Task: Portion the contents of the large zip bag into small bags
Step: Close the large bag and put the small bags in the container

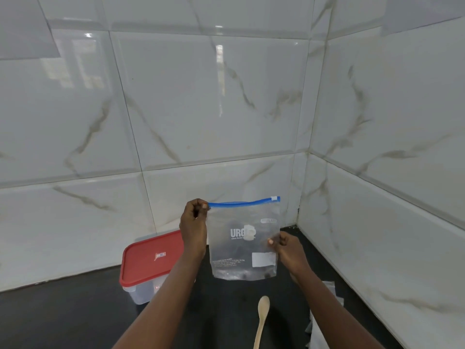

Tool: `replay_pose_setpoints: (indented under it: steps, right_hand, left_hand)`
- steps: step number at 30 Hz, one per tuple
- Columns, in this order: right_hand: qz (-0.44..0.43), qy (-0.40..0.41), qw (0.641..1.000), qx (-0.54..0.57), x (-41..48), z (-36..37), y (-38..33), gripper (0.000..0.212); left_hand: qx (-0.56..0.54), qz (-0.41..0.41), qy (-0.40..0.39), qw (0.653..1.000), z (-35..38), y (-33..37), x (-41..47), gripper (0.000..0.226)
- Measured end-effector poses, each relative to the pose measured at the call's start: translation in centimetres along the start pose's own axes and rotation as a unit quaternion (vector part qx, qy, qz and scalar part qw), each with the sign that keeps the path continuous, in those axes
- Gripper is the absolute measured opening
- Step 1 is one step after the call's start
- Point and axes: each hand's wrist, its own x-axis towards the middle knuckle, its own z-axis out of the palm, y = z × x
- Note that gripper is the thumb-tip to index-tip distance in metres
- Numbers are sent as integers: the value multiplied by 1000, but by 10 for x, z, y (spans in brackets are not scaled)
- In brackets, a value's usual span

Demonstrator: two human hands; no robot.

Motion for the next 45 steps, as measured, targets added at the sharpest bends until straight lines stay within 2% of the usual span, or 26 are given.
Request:
replay_pose_setpoints:
  steps: [7, 10, 14, 18, 20, 22, 23, 25, 27, 29, 31, 33, 34, 36, 39, 43, 45]
  right_hand:
    - [-1, 5, 997, -79, 80, 14, 2, 10]
    - [10, -6, 995, -97, 107, 24, 16, 10]
    - [16, 28, 995, -95, 126, 33, 26, 14]
    - [17, 44, 996, -79, 128, 40, 30, 10]
    - [11, 86, 994, -59, 120, 49, 32, 27]
    - [-22, 175, 981, -74, 103, 62, 33, 42]
    - [-59, 217, 969, -103, 94, 70, 35, 43]
    - [-137, 244, 945, -167, 76, 88, 34, 36]
    - [-166, 200, 947, -186, 61, 109, 30, 22]
    - [-118, 97, 979, -138, 45, 130, 18, 13]
    - [-41, -17, 995, -90, 31, 147, 3, 12]
    - [11, -96, 995, -33, 19, 163, -5, 22]
    - [26, -127, 992, -5, 12, 170, -9, 26]
    - [46, -164, 985, 20, 3, 178, -12, 30]
    - [55, -134, 989, -11, -10, 180, -17, 29]
    - [46, -100, 994, -18, -33, 162, -19, 27]
    - [39, -77, 996, -18, -53, 147, -18, 23]
  left_hand:
    - [82, -15, 57, 995, 22, -32, 55, 8]
    - [96, -16, 63, 993, 29, -49, 69, 4]
    - [90, -7, 50, 995, 32, -66, 80, 3]
    - [94, 25, 52, 994, 20, -73, 79, 24]
    - [116, 42, 59, 991, 9, -70, 82, 29]
    - [139, 48, 70, 987, -5, -66, 85, 33]
    - [156, 47, 77, 984, -12, -64, 85, 35]
    - [202, 38, 86, 975, -33, -60, 87, 38]
    - [280, 24, 85, 956, -60, -61, 89, 38]
    - [365, -4, 94, 926, -94, -63, 88, 36]
    - [437, -91, 113, 888, -129, -69, 83, 40]
    - [470, -209, 95, 852, -156, -75, 72, 43]
    - [452, -256, 71, 852, -165, -76, 66, 42]
    - [381, -294, 27, 876, -169, -80, 55, 37]
    - [308, -276, 21, 910, -184, -80, 43, 27]
    - [258, -257, -10, 931, -193, -77, 21, 29]
    - [234, -244, -35, 940, -186, -54, -9, 27]
